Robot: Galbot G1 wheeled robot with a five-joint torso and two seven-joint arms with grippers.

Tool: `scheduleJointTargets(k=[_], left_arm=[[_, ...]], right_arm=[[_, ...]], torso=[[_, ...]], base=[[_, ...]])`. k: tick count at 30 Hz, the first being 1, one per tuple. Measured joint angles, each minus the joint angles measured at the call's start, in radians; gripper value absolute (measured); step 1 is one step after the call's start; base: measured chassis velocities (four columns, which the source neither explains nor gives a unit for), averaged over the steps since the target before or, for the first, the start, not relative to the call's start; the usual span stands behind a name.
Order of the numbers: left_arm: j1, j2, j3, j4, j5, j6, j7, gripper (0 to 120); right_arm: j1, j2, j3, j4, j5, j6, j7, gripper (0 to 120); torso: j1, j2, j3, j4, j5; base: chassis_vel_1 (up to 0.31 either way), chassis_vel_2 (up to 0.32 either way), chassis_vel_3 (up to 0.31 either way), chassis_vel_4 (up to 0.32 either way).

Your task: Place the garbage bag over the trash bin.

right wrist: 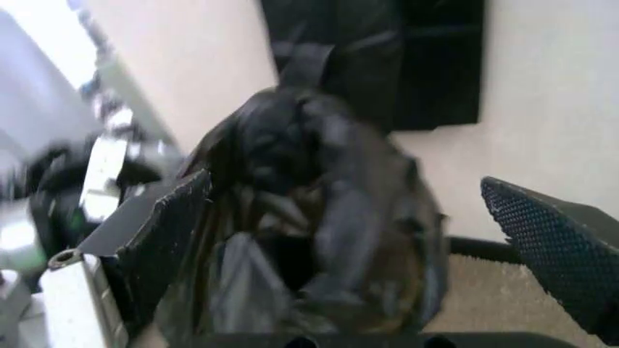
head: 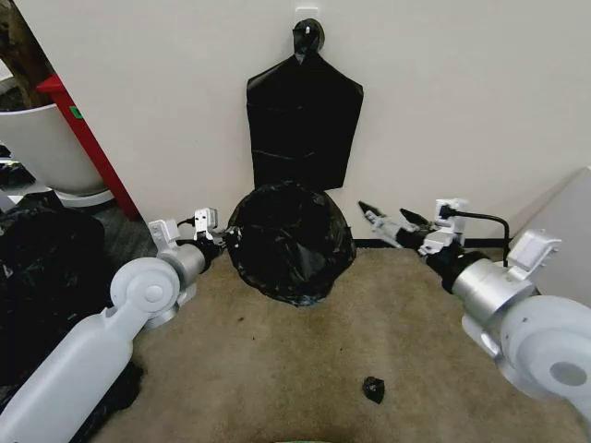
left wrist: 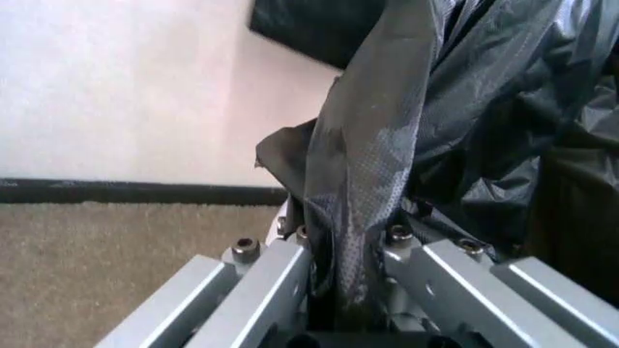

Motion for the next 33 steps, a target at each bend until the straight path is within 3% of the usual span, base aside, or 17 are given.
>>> scheduleJointTargets(k=[3,9,12,13,18,21,26,29,31,33], left_arm=[[-0.022,-0.012,0.068,-0.003,0.012,-0.001,-0.037,1],[-0.054,-0.035,0.138,0.001,0.038,-0.015,-0.065,1],[-0.075,-0.045,0.169,0.007,0.071,-0.021,-0.066,1],[-0.075,-0.045,0.169,0.007,0.071,-0.021,-0.066,1],[-0.084,-0.052,0.188,0.016,0.151,-0.039,-0.041,1],[-0.082,-0.053,0.188,0.016,0.171,-0.045,-0.029,1],[-0.063,-0.049,0.184,0.01,0.234,-0.063,0.009,1],[-0.059,-0.05,0.184,0.009,0.248,-0.067,0.016,1],[-0.055,-0.053,0.184,0.006,0.273,-0.074,0.028,1],[-0.056,-0.056,0.184,0.0,0.287,-0.079,0.036,1]], right_arm=[[0.089,-0.017,-0.102,-0.013,-0.019,-0.056,-0.026,99],[0.315,-0.001,-0.329,-0.029,0.007,-0.098,0.075,81],[0.451,0.03,-0.487,-0.045,0.081,-0.156,0.241,67],[0.451,0.03,-0.487,-0.045,0.081,-0.156,0.241,67],[0.665,0.114,-0.699,-0.094,0.238,-0.184,0.538,43],[0.716,0.145,-0.742,-0.119,0.258,-0.179,0.588,38],[0.806,0.241,-0.854,-0.204,0.35,-0.13,0.761,16],[0.816,0.26,-0.873,-0.217,0.372,-0.112,0.794,11],[0.833,0.302,-0.889,-0.239,0.44,-0.085,0.848,1],[0.843,0.341,-0.904,-0.293,0.448,-0.065,0.873,0]], torso=[[0.0,0.0,0.0,-0.0003,0.0001],[0.0,0.0,0.0,0.0002,-0.0001],[0.0,0.0,0.0,-0.0002,0.0],[0.0,0.0,0.0,-0.0002,0.0],[0.0,0.0,0.0,0.0001,-0.0003],[0.0,0.0,0.0,0.0001,-0.0001],[0.0,0.0,0.0,0.0002,-0.0002],[0.0,0.0,0.0,0.0001,-0.0003],[0.0,0.0,0.0,0.0,-0.0003],[0.0,0.0,0.0,0.0002,-0.0003]], base=[[0.0,0.0,0.0,0.0],[0.0,0.0,0.0,0.0],[0.0,0.0,0.0,0.0],[0.0,0.0,0.0,0.0],[0.0,0.0,0.0,0.0],[0.0,0.0,0.0,0.0],[0.0,0.0,0.0,0.0],[0.0,0.0,0.0,0.0],[0.0,0.0,0.0,0.0],[0.0,0.0,0.0,0.0]])
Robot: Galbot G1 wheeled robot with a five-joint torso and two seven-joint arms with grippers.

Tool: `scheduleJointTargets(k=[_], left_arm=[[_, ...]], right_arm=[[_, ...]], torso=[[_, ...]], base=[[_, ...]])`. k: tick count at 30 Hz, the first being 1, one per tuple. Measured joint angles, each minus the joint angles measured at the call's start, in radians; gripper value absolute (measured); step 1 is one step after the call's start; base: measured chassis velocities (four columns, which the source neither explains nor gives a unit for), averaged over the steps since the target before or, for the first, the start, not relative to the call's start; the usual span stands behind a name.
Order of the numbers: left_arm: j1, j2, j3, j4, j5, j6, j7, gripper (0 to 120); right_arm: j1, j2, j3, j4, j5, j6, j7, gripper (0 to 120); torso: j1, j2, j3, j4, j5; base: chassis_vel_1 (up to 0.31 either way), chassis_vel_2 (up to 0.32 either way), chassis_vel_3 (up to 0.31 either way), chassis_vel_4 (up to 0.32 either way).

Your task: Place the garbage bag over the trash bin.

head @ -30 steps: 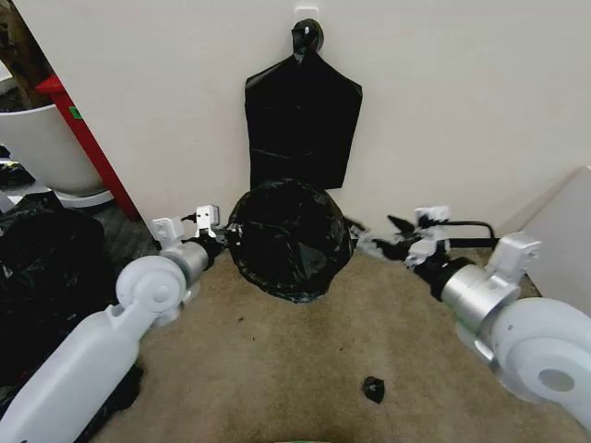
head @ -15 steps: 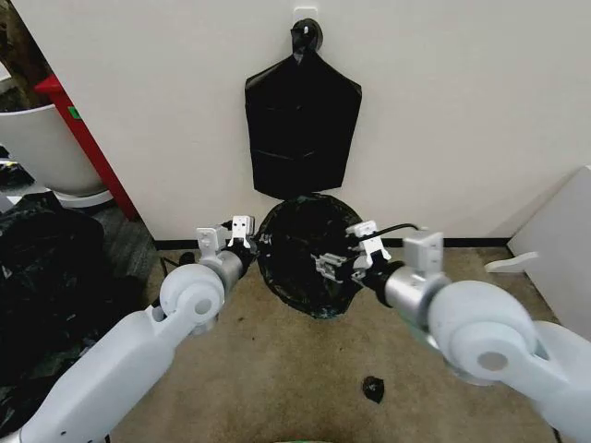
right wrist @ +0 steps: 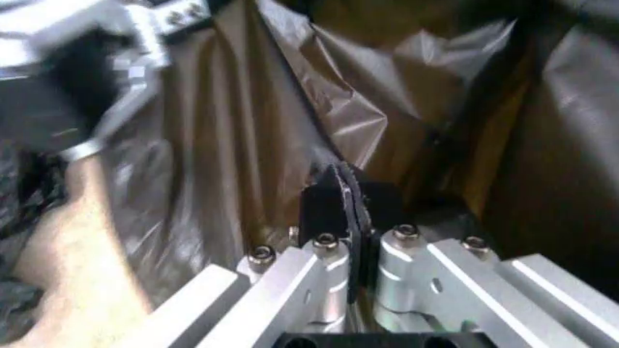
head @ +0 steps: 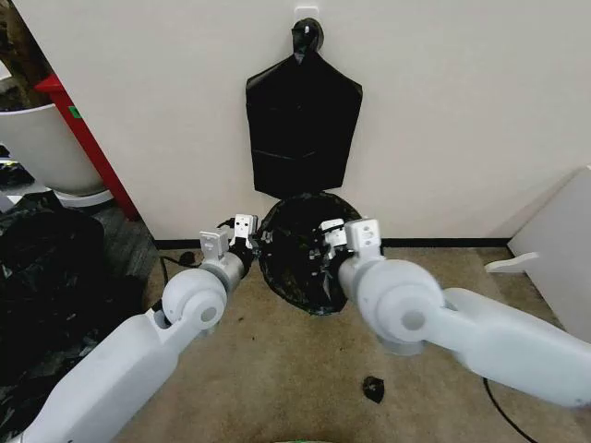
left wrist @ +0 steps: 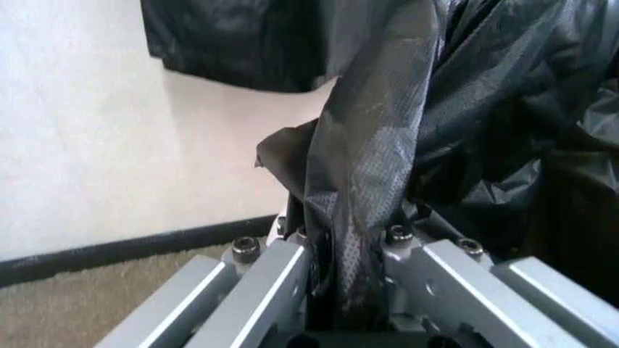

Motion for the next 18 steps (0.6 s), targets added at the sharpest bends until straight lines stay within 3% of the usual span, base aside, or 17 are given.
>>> scheduleJointTargets(k=[8,18], left_arm=[[0.018,-0.001,-0.01,-0.031,0.009,-0.003,0.019,1],[0.057,0.022,-0.048,-0.083,-0.001,0.001,0.04,1]], right_arm=[[0.003,0.078,-0.036,-0.13,-0.07,0.032,0.015,0],[-0.026,0.106,-0.044,-0.233,-0.152,0.035,0.008,0]], torso=[[0.0,0.0,0.0,-0.0001,-0.0001],[0.0,0.0,0.0,-0.0003,0.0]], base=[[0.0,0.0,0.0,0.0],[0.0,0.0,0.0,0.0]])
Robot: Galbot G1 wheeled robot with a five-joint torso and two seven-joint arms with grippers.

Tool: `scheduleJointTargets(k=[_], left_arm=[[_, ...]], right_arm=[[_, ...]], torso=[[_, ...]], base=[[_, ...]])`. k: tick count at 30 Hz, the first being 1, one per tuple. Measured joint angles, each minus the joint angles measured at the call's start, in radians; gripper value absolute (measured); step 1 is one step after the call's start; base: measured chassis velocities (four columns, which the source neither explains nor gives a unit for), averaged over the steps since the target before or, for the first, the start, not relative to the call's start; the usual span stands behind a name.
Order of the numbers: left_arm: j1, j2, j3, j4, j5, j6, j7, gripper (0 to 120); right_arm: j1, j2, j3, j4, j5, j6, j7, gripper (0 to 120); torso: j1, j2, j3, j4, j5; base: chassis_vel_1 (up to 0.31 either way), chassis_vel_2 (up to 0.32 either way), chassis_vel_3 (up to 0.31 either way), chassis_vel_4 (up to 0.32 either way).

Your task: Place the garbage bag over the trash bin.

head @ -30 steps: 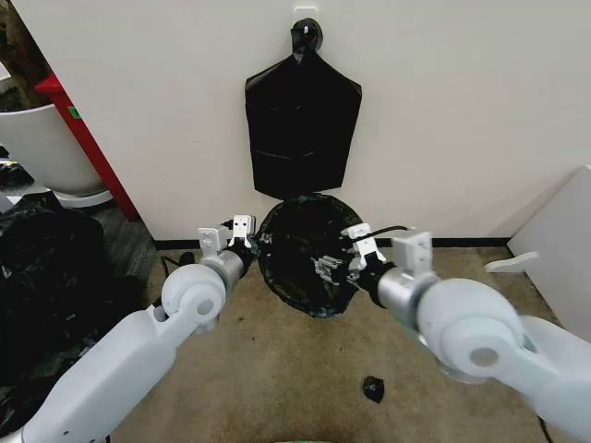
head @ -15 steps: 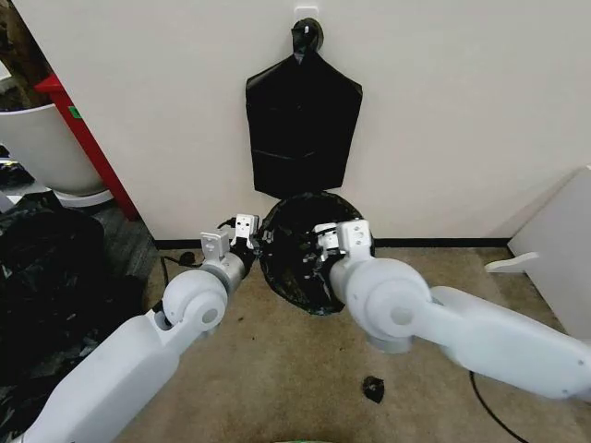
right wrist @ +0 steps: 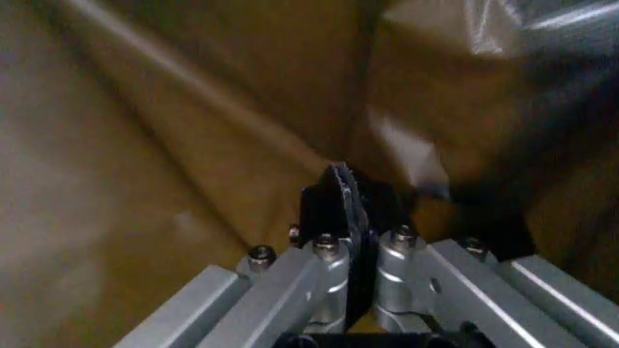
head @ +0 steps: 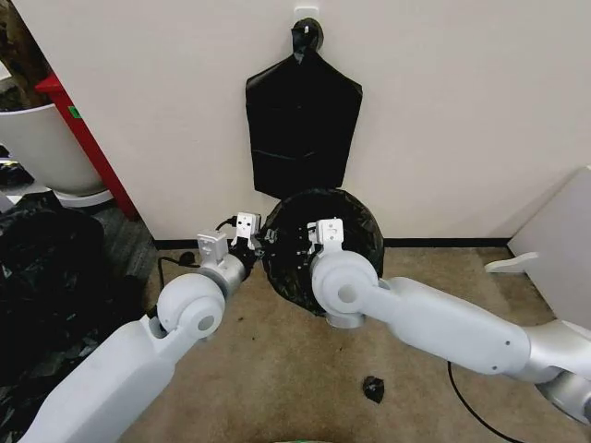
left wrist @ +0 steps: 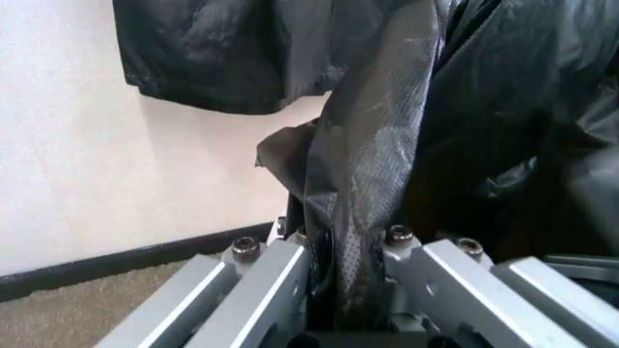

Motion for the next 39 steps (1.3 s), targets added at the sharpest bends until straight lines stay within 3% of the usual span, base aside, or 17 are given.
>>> scheduleJointTargets(k=[11,25,39], left_arm=[[0.09,0.012,-0.071,-0.077,-0.003,0.013,0.023,1],[0.117,0.024,-0.097,-0.142,-0.03,0.019,0.019,1],[0.117,0.016,-0.091,-0.085,0.0,0.012,0.019,1]], right_arm=[[-0.008,0.024,0.0,-0.078,-0.016,0.011,-0.003,0],[-0.027,0.018,0.03,-0.127,-0.016,0.017,-0.029,0],[-0.023,0.01,0.028,-0.019,0.024,0.042,-0.004,0]], torso=[[0.0,0.0,0.0,0.0001,0.0001],[0.0,0.0,0.0,0.0001,0.0002],[0.0,0.0,0.0,0.0001,0.0001]], base=[[0.0,0.0,0.0,0.0],[0.0,0.0,0.0,0.0],[0.0,0.0,0.0,0.0]])
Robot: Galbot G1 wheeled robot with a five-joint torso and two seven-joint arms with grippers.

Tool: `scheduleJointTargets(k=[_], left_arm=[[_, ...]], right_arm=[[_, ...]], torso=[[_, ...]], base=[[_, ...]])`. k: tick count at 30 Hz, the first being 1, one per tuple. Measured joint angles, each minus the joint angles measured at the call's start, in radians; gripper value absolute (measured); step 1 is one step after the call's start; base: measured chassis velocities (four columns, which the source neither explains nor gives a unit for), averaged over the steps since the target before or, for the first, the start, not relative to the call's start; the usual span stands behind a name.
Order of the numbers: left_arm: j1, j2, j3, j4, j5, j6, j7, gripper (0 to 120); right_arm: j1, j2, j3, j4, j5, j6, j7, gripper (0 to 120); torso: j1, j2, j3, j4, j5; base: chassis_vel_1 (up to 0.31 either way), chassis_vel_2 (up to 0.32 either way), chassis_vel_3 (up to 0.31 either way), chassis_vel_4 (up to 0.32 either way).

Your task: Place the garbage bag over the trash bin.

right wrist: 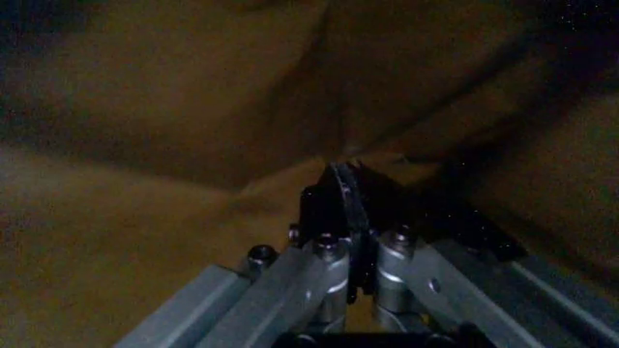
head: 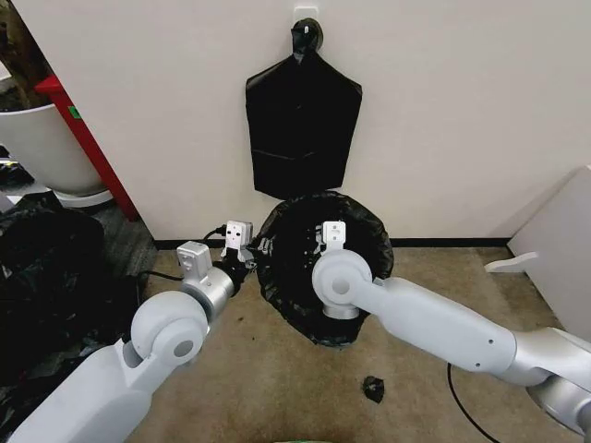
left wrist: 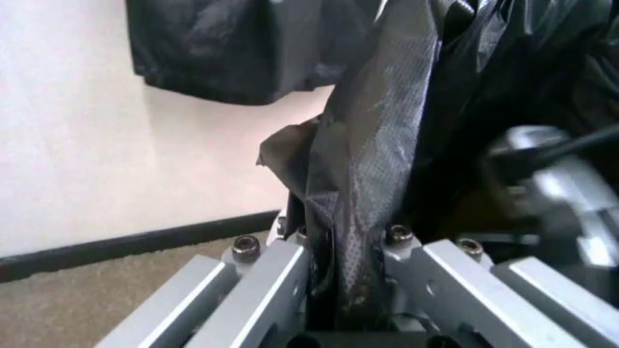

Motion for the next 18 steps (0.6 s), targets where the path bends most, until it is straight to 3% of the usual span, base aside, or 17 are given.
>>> scheduleJointTargets(k=[18], left_arm=[[0.04,0.005,-0.011,-0.043,0.011,-0.004,0.004,1]], right_arm=[[0.008,-0.025,0.051,-0.041,-0.011,-0.008,-0.022,0]], torso=[[0.0,0.0,0.0,-0.0001,0.0002]], base=[[0.0,0.0,0.0,0.0]])
